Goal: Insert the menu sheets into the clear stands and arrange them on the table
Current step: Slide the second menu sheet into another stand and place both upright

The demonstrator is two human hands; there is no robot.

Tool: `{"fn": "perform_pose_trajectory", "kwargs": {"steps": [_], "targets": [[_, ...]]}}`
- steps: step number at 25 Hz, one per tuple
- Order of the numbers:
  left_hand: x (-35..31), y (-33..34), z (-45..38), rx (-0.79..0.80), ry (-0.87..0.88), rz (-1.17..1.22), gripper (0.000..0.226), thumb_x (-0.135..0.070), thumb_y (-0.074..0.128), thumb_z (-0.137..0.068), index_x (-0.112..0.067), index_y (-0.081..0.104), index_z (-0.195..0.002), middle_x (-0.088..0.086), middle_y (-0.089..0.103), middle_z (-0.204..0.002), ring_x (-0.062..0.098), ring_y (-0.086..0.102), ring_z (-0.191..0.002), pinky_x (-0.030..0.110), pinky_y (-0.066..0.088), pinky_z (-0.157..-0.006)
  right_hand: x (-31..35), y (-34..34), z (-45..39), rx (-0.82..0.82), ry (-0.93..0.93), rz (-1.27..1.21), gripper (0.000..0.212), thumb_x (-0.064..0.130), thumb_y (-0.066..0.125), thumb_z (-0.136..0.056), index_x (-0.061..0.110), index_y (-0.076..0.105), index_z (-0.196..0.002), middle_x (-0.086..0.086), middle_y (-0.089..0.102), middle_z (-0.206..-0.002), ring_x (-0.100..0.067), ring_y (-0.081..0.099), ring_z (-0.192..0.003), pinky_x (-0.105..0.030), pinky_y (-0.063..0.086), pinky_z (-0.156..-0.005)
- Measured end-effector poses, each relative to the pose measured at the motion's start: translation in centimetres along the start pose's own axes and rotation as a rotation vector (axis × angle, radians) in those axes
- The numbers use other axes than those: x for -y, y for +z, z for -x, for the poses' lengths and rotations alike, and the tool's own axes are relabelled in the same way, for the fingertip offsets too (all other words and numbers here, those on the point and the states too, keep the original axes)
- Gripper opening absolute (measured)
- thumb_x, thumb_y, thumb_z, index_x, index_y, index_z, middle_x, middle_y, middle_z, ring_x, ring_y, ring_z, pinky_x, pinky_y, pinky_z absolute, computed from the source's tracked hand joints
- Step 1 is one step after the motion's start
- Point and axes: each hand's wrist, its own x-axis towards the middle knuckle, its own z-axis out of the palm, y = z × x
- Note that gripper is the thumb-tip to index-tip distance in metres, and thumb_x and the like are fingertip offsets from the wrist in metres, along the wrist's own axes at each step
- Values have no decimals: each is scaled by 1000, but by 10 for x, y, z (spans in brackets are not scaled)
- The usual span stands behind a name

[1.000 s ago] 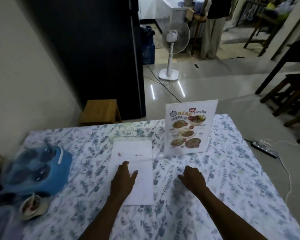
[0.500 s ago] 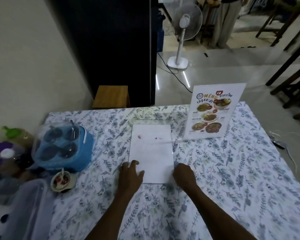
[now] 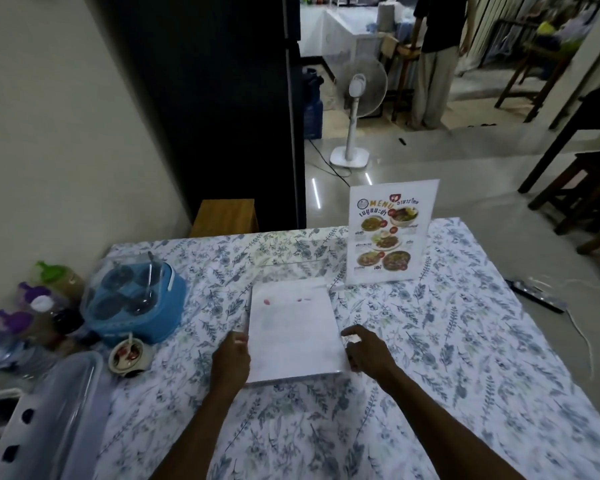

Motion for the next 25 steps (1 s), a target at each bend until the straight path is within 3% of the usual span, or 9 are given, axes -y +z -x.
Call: {"fn": "perform_pose_trajectory", "kwargs": {"steps": [4,6,9,11,14,17,20,24,25], "targets": [[-10,-25,29,25,37,165,24,1,59,-90,-6,75,-106,6,68,-115,21,63,-104,27,45,-88,21,-31,26,100,-85,4,34,1,49,-85,18,77,-93,-9,66,-72,-23,63,-62,-40,62,-70],[-16,-37,39,41,53,222,27,5,58,-90,-7,75,-107,10,69,-119,22,64,-104,32,51,-90,37,-45,35,132,-117,-26,28,1,54,-88,12,77,-100,-12,72,-87,-23,69,-72,-33,61,-68],[-25,-51,43,89,69,301,36,13,59,-86,-7,72,-112,9,68,-119,12,66,-97,18,57,-74,59,-65,42,222,-188,-134,21,6,59,-91,10,75,-104,-18,75,-101,-27,73,-90,-36,58,-79],[-38,-56,40,81,110,299,32,8,67,-83,-6,72,-112,8,70,-112,-2,67,-83,9,54,-63,74,-73,38,240,-218,-121,18,10,63,-90,11,76,-103,-15,77,-98,-28,73,-95,-41,57,-87],[-60,-67,17,14,245,279,19,-14,67,-90,-12,73,-108,7,72,-107,9,68,-92,11,50,-70,104,-79,21,233,-310,-40,18,18,66,-89,12,74,-105,-8,78,-98,-24,73,-95,-40,57,-86],[-84,-78,-21,43,352,184,15,-24,62,-94,-22,71,-105,-4,68,-100,12,63,-95,17,45,-74,131,-82,-4,156,-389,36,20,29,66,-90,15,73,-102,-3,77,-95,-23,73,-90,-40,59,-80],[-104,-80,-55,7,401,159,9,-29,57,-96,-33,62,-90,-14,64,-87,-2,59,-83,9,43,-68,152,-72,-30,-31,-497,159,20,34,63,-91,18,71,-100,6,72,-89,-17,69,-83,-40,60,-74],[-115,-62,-98,-68,413,65,23,-36,40,-101,-18,50,-90,6,68,-85,17,62,-72,35,49,-64,169,-46,-69,-210,-575,283,27,31,53,-97,10,65,-110,2,67,-101,-16,65,-90,-30,52,-72],[-117,-58,-106,-85,401,65,24,-35,39,-102,-16,50,-93,7,68,-86,19,61,-71,34,47,-61,172,-41,-78,-228,-571,273,26,31,51,-98,10,63,-109,1,67,-102,-17,66,-89,-31,54,-72]]}}
